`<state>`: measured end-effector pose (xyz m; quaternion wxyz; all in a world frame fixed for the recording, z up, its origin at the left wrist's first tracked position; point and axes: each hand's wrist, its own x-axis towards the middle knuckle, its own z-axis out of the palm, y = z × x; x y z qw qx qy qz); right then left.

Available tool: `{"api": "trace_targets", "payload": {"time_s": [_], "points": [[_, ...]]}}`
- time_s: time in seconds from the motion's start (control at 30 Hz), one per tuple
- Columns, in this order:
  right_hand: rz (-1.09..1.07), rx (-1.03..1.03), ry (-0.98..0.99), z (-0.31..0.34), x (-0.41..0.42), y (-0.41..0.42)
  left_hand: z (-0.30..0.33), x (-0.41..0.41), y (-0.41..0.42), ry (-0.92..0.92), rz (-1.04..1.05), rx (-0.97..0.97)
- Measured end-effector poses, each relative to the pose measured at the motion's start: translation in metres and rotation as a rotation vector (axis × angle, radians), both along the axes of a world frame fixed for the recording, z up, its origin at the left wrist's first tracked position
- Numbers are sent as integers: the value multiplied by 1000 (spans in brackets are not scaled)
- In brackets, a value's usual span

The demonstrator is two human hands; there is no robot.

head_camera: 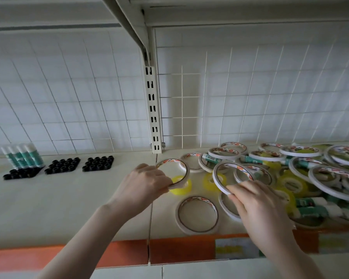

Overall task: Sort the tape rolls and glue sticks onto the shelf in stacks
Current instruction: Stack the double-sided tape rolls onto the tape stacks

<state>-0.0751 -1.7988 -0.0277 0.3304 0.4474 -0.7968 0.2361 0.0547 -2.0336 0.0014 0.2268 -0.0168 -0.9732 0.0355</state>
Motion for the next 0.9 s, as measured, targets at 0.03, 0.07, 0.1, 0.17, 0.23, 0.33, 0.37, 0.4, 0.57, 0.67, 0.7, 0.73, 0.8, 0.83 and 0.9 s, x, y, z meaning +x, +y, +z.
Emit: {"api": "trace_targets", "payload": {"time_s": [0.03, 0.07, 0.1, 0.17, 0.23, 0.33, 0.37, 0.4, 0.57, 0.67, 0.7, 0.73, 0.8, 0.83, 0.9], "points": [[14, 3, -9, 0, 1, -3, 1, 6, -1, 14, 30, 0], [33, 7, -15, 0, 1, -7, 2, 13, -1, 29, 62, 4], [54, 10, -14, 0, 3, -11, 2, 21, -2, 41, 94, 9], [96, 9, -6, -1, 7, -21, 4, 40, -4, 54, 163, 20], [143, -4, -1, -1, 14, -33, 5, 62, -5, 72, 220, 35], [202, -51, 27, -3, 31, -57, 7, 98, -12, 91, 291, 56], [220, -58, 34, -3, 37, -65, 7, 111, -16, 97, 316, 59], [242, -57, 45, -3, 45, -74, 7, 123, -21, 107, 339, 61], [340, -38, 67, 4, 99, -124, 6, 189, -50, 188, 440, 98], [388, -31, 61, 7, 141, -162, 6, 233, -76, 230, 467, 157], [395, -27, 60, 8, 157, -175, 6, 249, -86, 237, 473, 171], [405, -28, 58, 9, 173, -189, 6, 266, -98, 239, 479, 181], [419, -36, 57, 11, 205, -218, 5, 302, -123, 239, 493, 189], [426, -36, 57, 12, 221, -233, 5, 319, -136, 239, 502, 188], [447, -34, 55, 13, 252, -261, 6, 353, -160, 250, 516, 185]]}}
